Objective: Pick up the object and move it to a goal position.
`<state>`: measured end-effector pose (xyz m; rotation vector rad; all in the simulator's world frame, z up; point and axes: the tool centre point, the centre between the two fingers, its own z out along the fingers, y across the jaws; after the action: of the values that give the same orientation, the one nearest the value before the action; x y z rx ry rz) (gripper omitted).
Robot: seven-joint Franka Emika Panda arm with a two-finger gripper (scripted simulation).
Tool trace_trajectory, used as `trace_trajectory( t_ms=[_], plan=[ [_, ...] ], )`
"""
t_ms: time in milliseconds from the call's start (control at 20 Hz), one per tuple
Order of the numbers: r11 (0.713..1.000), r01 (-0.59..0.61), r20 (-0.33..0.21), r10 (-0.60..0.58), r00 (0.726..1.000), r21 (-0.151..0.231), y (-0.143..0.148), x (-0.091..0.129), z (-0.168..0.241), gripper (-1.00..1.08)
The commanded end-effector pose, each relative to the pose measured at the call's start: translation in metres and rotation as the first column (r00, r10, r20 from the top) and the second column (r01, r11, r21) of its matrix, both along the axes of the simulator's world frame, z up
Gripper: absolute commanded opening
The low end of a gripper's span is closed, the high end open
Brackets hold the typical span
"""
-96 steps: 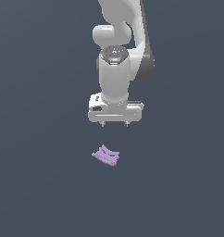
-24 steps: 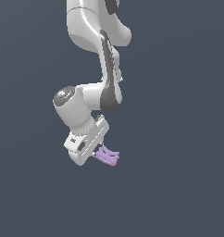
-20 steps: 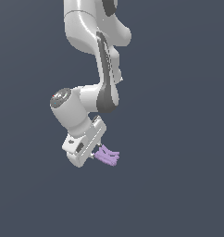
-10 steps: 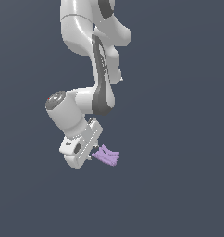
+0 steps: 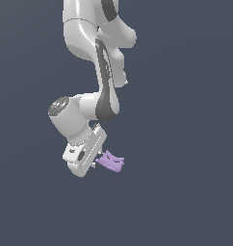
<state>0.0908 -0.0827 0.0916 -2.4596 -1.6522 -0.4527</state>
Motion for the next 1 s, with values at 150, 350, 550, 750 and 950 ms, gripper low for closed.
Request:
trace_trajectory(
  t_ms=[150,350,550,750,950],
  plan=[
    [1.000,-0.002,0.000,0.002,1.000,0.000,0.006,0.002,-0.019,0.28],
    [1.000,-0.003,0.000,0.003,1.000,0.000,0.007,0.003,-0.022,-1.00],
    [1.000,-0.003,0.000,0.003,1.000,0.000,0.007,0.003,-0.022,-1.00],
    [1.000,-0.003,0.000,0.003,1.000,0.000,0.007,0.003,-0.022,-1.00],
    [1.000,-0.003,0.000,0.003,1.000,0.000,0.007,0.002,-0.021,-1.00]
  ],
)
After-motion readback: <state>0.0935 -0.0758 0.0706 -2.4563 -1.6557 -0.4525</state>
